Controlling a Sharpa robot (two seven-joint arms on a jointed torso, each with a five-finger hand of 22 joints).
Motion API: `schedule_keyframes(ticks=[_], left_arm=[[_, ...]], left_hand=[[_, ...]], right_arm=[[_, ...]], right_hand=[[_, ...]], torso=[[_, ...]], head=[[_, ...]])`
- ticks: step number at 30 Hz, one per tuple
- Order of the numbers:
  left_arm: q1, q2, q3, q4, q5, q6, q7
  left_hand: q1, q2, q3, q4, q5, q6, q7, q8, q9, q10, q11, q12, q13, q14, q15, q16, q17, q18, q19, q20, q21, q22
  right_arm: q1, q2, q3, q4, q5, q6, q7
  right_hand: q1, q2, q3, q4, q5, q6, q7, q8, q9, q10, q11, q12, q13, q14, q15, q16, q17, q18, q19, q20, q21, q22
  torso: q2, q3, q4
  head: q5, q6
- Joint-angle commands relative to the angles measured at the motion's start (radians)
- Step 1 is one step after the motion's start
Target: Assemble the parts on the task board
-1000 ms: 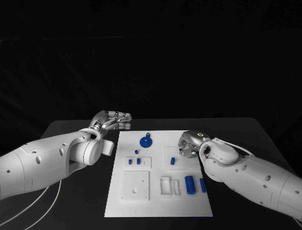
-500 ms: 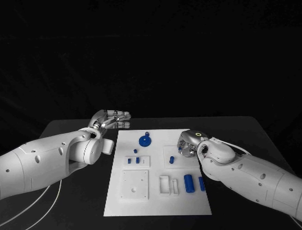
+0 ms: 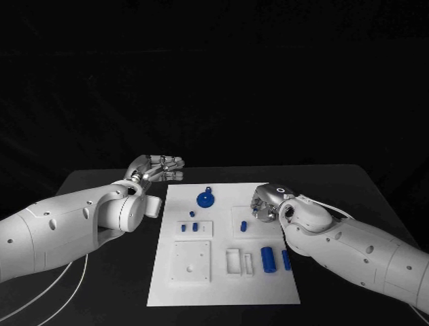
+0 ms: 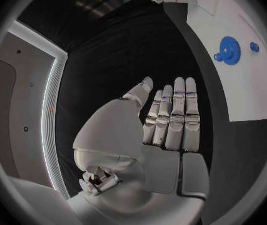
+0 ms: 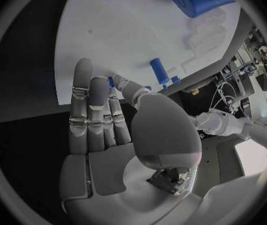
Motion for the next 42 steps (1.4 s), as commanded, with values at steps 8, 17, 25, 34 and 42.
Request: schedule_keyframes(ticks=[8,17,25,34,42], left_arm=[[0.002,0.003,0.001,-0.002,0.011,-0.001,0.002],[0.002,0.001,0.001,-0.005,-0.003,0.002,-0.005],[0.003,0.002,0.001,-0.013,-0.016,0.005,-0.009],[0.003,0.001,0.001,-0.028,-0.018,0.009,-0.012],[0.004,0.002,0.001,-0.043,-0.019,0.021,-0.018]], left_hand=[[-0.005,-0.006,-0.009,-0.001,0.005,-0.006,0.001,0.002,0.001,-0.01,0.002,-0.001,0.0,-0.008,0.003,-0.002,0.0,0.0,0.002,0.008,0.005,-0.007],[-0.003,-0.005,-0.009,-0.003,0.005,-0.007,0.002,0.002,0.001,-0.013,0.003,-0.001,0.0,-0.01,0.003,-0.002,0.0,0.001,0.002,0.008,0.005,-0.011],[-0.002,-0.006,-0.01,-0.005,0.005,-0.009,0.002,0.002,0.001,-0.016,0.004,-0.001,0.0,-0.013,0.004,-0.002,0.0,0.0,0.0,0.009,0.005,-0.014],[-0.005,-0.003,-0.014,-0.001,-0.001,-0.009,0.002,0.002,0.001,-0.016,0.004,-0.001,0.001,-0.012,0.004,-0.002,0.0,0.0,0.001,0.01,0.006,-0.018],[-0.007,0.001,-0.026,0.007,-0.013,-0.008,0.0,0.003,0.002,-0.013,0.002,0.0,0.001,-0.012,0.005,-0.001,0.001,0.0,0.003,0.011,0.006,-0.029]], right_arm=[[-0.009,0.006,-0.007,0.001,-0.026,0.0,-0.038],[-0.009,0.001,-0.008,0.002,-0.035,-0.044,-0.051],[-0.009,-0.007,-0.007,0.01,0.001,-0.085,-0.026],[-0.009,-0.027,-0.002,0.014,0.087,-0.138,0.038],[-0.009,-0.048,0.016,0.033,0.16,-0.162,0.079]], right_hand=[[0.015,0.016,0.047,-0.022,-0.006,0.027,-0.003,-0.001,0.001,0.04,-0.01,-0.002,0.002,-0.006,-0.019,0.012,0.004,-0.017,0.01,-0.022,0.032,0.041],[0.01,0.017,0.104,-0.054,0.011,0.065,-0.013,-0.001,0.002,0.086,-0.021,-0.002,0.003,-0.007,-0.032,0.006,0.002,-0.018,-0.018,-0.035,0.065,0.092],[0.004,0.016,0.111,-0.055,0.007,0.072,-0.015,-0.001,0.002,0.094,-0.024,-0.002,0.003,-0.006,-0.033,0.005,0.003,-0.019,-0.024,-0.036,0.068,0.116],[0.002,0.02,0.105,-0.055,0.005,0.074,-0.015,0.0,0.002,0.094,-0.024,-0.002,0.003,-0.006,-0.034,0.004,0.003,-0.02,-0.021,-0.036,0.061,0.119],[0.0,0.024,0.094,-0.056,0.018,0.074,-0.015,-0.001,0.002,0.094,-0.024,-0.002,0.003,-0.005,-0.034,0.004,0.003,-0.021,-0.017,-0.036,0.052,0.121]], torso=[[0.0,-0.0012,0.0001],[-0.001,-0.0013,0.0008],[-0.001,-0.0007,0.0013],[0.0,-0.0006,-0.0029],[-0.001,0.0,-0.0006]], head=[[-0.002,-0.004],[-0.003,-0.006],[-0.002,-0.005],[0.004,-0.002],[0.002,0.001]])
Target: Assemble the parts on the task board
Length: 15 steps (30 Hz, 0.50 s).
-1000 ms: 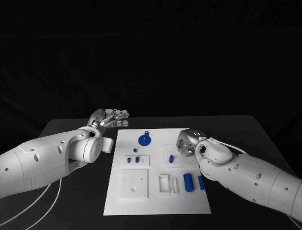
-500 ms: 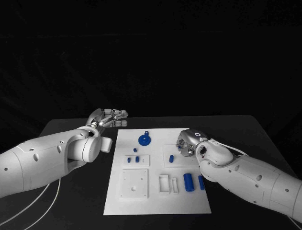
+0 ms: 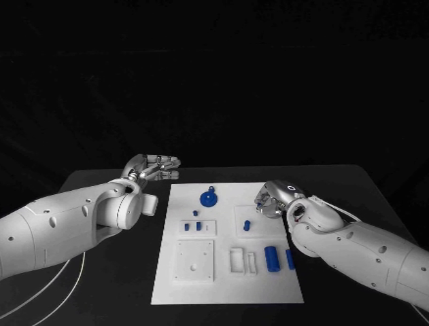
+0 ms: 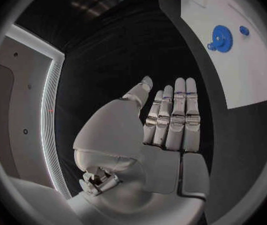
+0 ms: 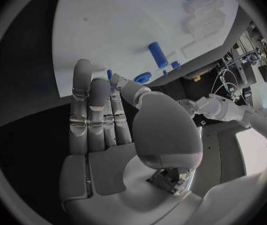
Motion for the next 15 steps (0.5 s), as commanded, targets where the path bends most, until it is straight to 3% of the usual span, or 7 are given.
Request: schedule_keyframes(ticks=[1,3,15], left_arm=[[0.002,0.002,0.001,-0.006,-0.009,0.026,-0.003],[0.002,0.001,0.001,-0.008,-0.011,0.038,-0.009],[0.003,0.001,0.001,-0.006,-0.013,0.06,-0.006]], left_hand=[[-0.003,0.004,-0.017,0.004,-0.003,-0.004,-0.003,0.003,0.002,-0.003,-0.002,-0.001,0.001,-0.004,-0.003,-0.002,0.002,-0.001,0.001,0.007,0.005,-0.01],[0.0,0.008,-0.014,0.003,0.014,-0.003,-0.004,0.003,0.002,-0.004,-0.002,-0.001,0.001,-0.005,-0.003,-0.002,0.002,-0.001,0.002,0.006,0.006,-0.012],[-0.006,0.001,-0.023,0.006,0.004,-0.005,-0.003,0.003,0.002,-0.004,-0.001,0.0,0.001,-0.006,-0.002,-0.002,0.002,-0.002,0.002,0.008,0.006,-0.019]], right_arm=[[0.0,-0.007,0.004,0.011,0.079,-0.042,0.051],[0.0,-0.012,0.007,0.018,0.099,-0.043,0.055],[0.0,-0.051,0.034,0.103,0.218,-0.036,0.078]], right_hand=[[-0.005,0.006,-0.009,0.002,0.009,0.006,0.0,0.006,0.002,0.011,-0.007,0.002,0.001,0.0,-0.007,-0.003,0.0,0.016,0.002,-0.001,-0.004,0.001],[-0.005,0.008,-0.011,0.001,0.011,0.006,0.0,0.005,0.001,0.011,-0.007,0.002,0.001,-0.001,-0.007,-0.003,0.0,0.016,0.003,-0.002,-0.007,0.001],[-0.011,0.016,-0.022,-0.008,0.026,0.005,0.0,0.006,0.002,0.009,-0.007,0.002,0.0,-0.001,-0.007,-0.005,0.0,0.025,0.007,-0.001,-0.02,0.009]], torso=[[0.0,-0.0009,0.0013],[0.0,-0.001,0.0008],[0.0,-0.001,-0.0013]], head=[[-0.004,0.004],[-0.005,0.004],[0.006,0.009]])
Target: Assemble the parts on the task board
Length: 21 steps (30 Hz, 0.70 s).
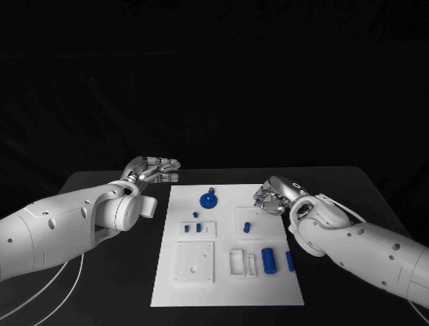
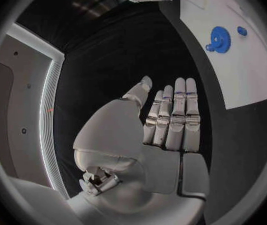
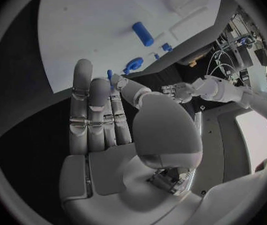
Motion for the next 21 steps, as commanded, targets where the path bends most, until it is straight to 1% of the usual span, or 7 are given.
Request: schedule_keyframes(ticks=[1,4,7,10,15,18,21], left_arm=[[0.002,0.003,0.001,0.003,-0.008,0.028,0.007],[0.002,0.009,0.001,0.003,-0.008,0.028,0.008],[0.002,0.018,0.001,0.002,-0.007,0.029,0.008],[0.002,0.029,0.001,-0.005,-0.006,0.027,0.009],[0.002,0.05,0.001,-0.025,-0.005,0.023,0.01],[0.003,0.062,0.001,-0.035,-0.005,0.021,0.01],[0.003,0.075,0.001,-0.045,-0.007,0.022,0.01]], left_hand=[[-0.006,0.001,-0.008,-0.001,-0.002,-0.005,-0.003,0.003,0.001,-0.004,-0.001,0.0,0.001,-0.006,-0.002,-0.002,0.001,-0.002,0.002,0.008,0.006,-0.001],[-0.002,0.005,-0.021,0.001,-0.004,-0.005,-0.003,0.003,0.001,-0.004,-0.001,0.0,0.001,-0.006,-0.002,-0.002,0.002,-0.002,0.004,0.008,0.006,-0.015],[-0.002,0.005,-0.021,0.001,-0.004,-0.005,-0.003,0.003,0.001,-0.004,-0.001,0.0,0.001,-0.006,-0.002,-0.002,0.002,-0.002,0.004,0.008,0.006,-0.015],[-0.002,0.005,-0.021,0.001,-0.004,-0.005,-0.003,0.003,0.001,-0.004,-0.001,0.0,0.001,-0.006,-0.002,-0.002,0.002,-0.002,0.004,0.008,0.006,-0.015],[-0.001,0.008,-0.023,0.001,-0.003,-0.005,-0.003,0.003,0.001,-0.004,-0.001,0.0,0.001,-0.007,-0.002,-0.002,0.002,-0.002,0.005,0.008,0.006,-0.02],[-0.001,0.008,-0.024,0.001,-0.003,-0.004,-0.003,0.003,0.001,-0.003,-0.001,0.0,0.001,-0.007,-0.001,-0.002,0.001,-0.002,0.005,0.008,0.006,-0.023],[0.0,0.009,-0.025,0.002,-0.003,-0.004,-0.004,0.004,0.001,-0.003,-0.002,0.0,0.001,-0.008,-0.001,-0.002,0.001,-0.002,0.005,0.008,0.006,-0.026]], right_arm=[[-0.001,-0.005,0.002,0.031,0.072,-0.001,0.029],[-0.006,-0.011,0.004,0.065,0.081,0.008,0.03],[-0.01,-0.01,0.005,0.097,0.075,0.017,0.03],[-0.013,-0.002,0.005,0.122,0.058,0.027,0.029],[-0.018,0.022,0.004,0.159,-0.007,0.053,0.021],[-0.019,0.035,-0.005,0.176,-0.049,0.061,0.011],[-0.02,0.046,-0.022,0.191,-0.086,0.057,-0.003]], right_hand=[[-0.004,0.01,-0.007,-0.001,0.004,0.005,0.0,0.003,0.001,0.007,-0.004,0.002,0.001,-0.001,-0.007,-0.005,0.0,0.018,0.007,-0.001,-0.008,0.003],[-0.004,0.01,-0.007,-0.002,0.005,0.005,0.0,0.003,0.001,0.007,-0.004,0.002,0.001,-0.001,-0.007,-0.005,0.0,0.02,0.006,-0.002,-0.009,0.004],[-0.005,0.011,-0.007,-0.003,0.007,0.005,0.0,0.004,0.001,0.008,-0.005,0.002,0.001,-0.001,-0.007,-0.006,0.0,0.021,0.007,-0.002,-0.009,0.005],[-0.005,0.012,-0.008,-0.004,0.008,0.006,0.0,0.004,0.001,0.008,-0.005,0.002,0.001,0.0,-0.007,-0.005,0.0,0.022,0.007,-0.001,-0.009,0.007],[-0.006,0.013,-0.008,-0.006,0.008,0.006,0.0,0.004,0.001,0.008,-0.005,0.002,0.001,0.0,-0.007,-0.005,0.0,0.021,0.007,0.0,-0.01,0.01],[-0.006,0.013,-0.008,-0.007,0.008,0.006,-0.001,0.004,0.001,0.008,-0.005,0.002,0.001,0.0,-0.007,-0.005,0.001,0.021,0.007,0.0,-0.01,0.01],[-0.007,0.013,-0.006,-0.01,0.007,0.007,-0.001,0.003,0.001,0.007,-0.004,0.002,0.001,0.0,-0.007,-0.004,0.001,0.021,0.01,-0.001,-0.008,0.015]], torso=[[-0.001,-0.0002,-0.001],[-0.003,-0.0044,0.0044],[-0.006,-0.008,0.0075],[-0.008,-0.0095,0.008],[-0.013,-0.0133,0.0043],[-0.015,-0.0169,0.0033],[-0.016,-0.0203,0.0033]], head=[[0.006,0.001],[0.007,0.0],[0.018,-0.002],[0.032,-0.004],[0.069,-0.015],[0.079,-0.02],[0.08,-0.024]])
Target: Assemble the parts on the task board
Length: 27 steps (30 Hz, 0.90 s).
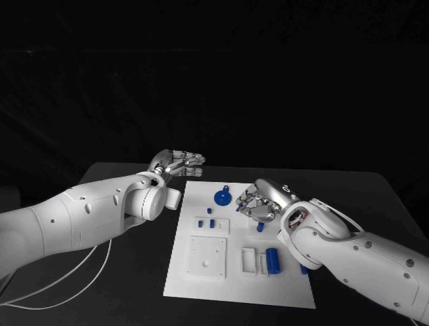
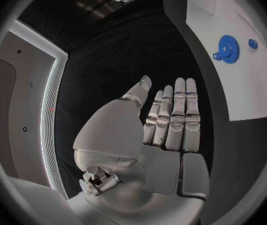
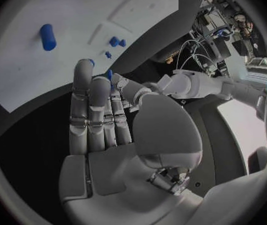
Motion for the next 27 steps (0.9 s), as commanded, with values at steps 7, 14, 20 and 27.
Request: schedule_keyframes(ticks=[7,14,20,27], left_arm=[[0.002,0.032,0.001,-0.025,-0.046,0.014,0.01],[0.002,0.044,0.001,-0.025,-0.058,0.019,0.01],[0.002,0.051,0.001,-0.02,-0.06,0.028,0.006],[0.002,0.055,0.001,-0.017,-0.061,0.034,0.004]], left_hand=[[0.001,0.01,-0.006,0.001,-0.003,-0.004,-0.004,0.003,0.001,-0.003,-0.001,0.0,0.001,-0.008,-0.001,-0.002,0.001,-0.002,0.002,0.005,0.006,-0.005],[0.001,0.01,-0.006,0.001,-0.003,-0.004,-0.004,0.003,0.001,-0.003,-0.001,0.0,0.001,-0.008,-0.001,-0.002,0.001,-0.002,0.002,0.005,0.006,-0.005],[0.003,0.009,-0.007,0.002,-0.002,-0.005,-0.003,0.003,0.001,-0.005,-0.001,0.0,0.001,-0.01,-0.001,-0.003,0.001,-0.003,0.001,0.005,0.007,-0.011],[0.003,0.009,-0.008,0.002,-0.002,-0.005,-0.003,0.003,0.001,-0.005,-0.001,0.0,0.001,-0.011,0.0,-0.002,0.001,-0.003,0.001,0.005,0.007,-0.013]], right_arm=[[-0.003,0.034,-0.049,0.025,-0.133,0.028,-0.031],[-0.007,0.07,-0.09,0.005,-0.159,0.049,-0.032],[-0.019,0.105,-0.105,-0.023,-0.179,0.062,-0.025],[-0.03,0.121,-0.119,-0.039,-0.21,0.086,-0.032]], right_hand=[[-0.007,0.01,0.001,-0.006,0.004,0.007,-0.001,0.004,0.001,0.006,-0.003,0.006,0.002,0.0,-0.007,-0.003,0.0,0.012,0.007,-0.001,0.015,0.04],[-0.009,0.01,0.002,-0.008,0.009,0.007,-0.002,0.003,0.001,0.006,-0.004,0.006,0.002,0.0,-0.008,-0.002,-0.001,0.012,0.016,-0.003,0.029,0.059],[-0.015,0.014,0.004,-0.009,0.014,0.004,-0.001,0.004,0.001,0.007,-0.004,0.006,0.003,-0.003,-0.008,0.001,0.001,0.036,-0.02,-0.002,0.207,0.266],[-0.015,0.015,0.005,-0.013,0.015,0.004,-0.001,0.003,0.001,0.006,-0.004,0.006,0.002,-0.001,-0.008,-0.013,-0.004,0.028,-0.035,-0.002,0.193,0.302]], torso=[[-0.005,-0.0089,-0.0019],[-0.004,-0.0058,0.0013],[-0.004,-0.0057,-0.0003],[-0.005,-0.0066,0.0004]], head=[[0.016,-0.016],[0.037,-0.03],[0.055,-0.038],[0.055,-0.04]])
